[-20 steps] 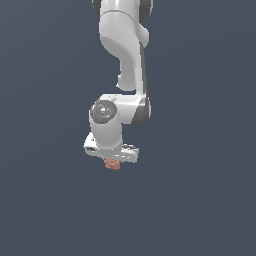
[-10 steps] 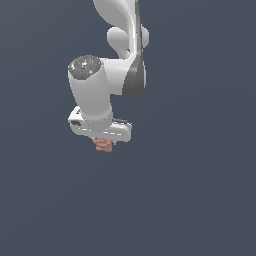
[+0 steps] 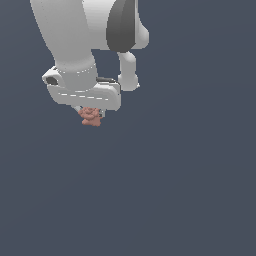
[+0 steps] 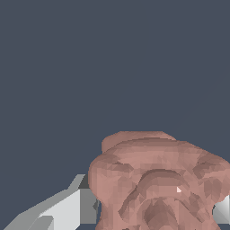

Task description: Pick up the object and move it to a goal position.

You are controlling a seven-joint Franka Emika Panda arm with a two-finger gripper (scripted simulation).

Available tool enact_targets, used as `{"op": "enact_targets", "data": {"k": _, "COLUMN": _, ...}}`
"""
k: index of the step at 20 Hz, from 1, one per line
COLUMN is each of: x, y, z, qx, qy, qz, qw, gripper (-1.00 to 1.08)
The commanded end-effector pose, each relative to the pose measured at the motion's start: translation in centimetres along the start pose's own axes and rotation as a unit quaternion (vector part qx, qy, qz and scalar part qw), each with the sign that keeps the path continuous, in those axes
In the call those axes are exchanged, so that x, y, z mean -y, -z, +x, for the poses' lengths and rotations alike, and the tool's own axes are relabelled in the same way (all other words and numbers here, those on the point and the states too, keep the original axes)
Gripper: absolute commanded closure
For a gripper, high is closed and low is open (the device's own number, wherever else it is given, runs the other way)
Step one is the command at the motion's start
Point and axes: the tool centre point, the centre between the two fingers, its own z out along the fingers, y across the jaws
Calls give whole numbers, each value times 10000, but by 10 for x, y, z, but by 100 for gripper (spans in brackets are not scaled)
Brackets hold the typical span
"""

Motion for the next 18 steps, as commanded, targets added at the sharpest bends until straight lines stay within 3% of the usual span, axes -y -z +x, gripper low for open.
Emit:
{"op": "enact_targets", "data": {"k": 1, "x": -8, "y": 26, "z": -7, "qx": 5, "qy": 1, "qz": 1, "qw": 10000, "gripper": 108}}
{"op": "enact_targets", "data": {"k": 9, "x": -28, "y": 88, "z": -20, "qx": 4, "qy": 1, "qz": -2, "qw": 10000, "gripper": 108}}
{"op": "enact_targets", "data": {"k": 18, "x": -36, "y": 111, "z": -24, "qx": 4, "qy": 2, "qz": -4, "qw": 10000, "gripper": 108}}
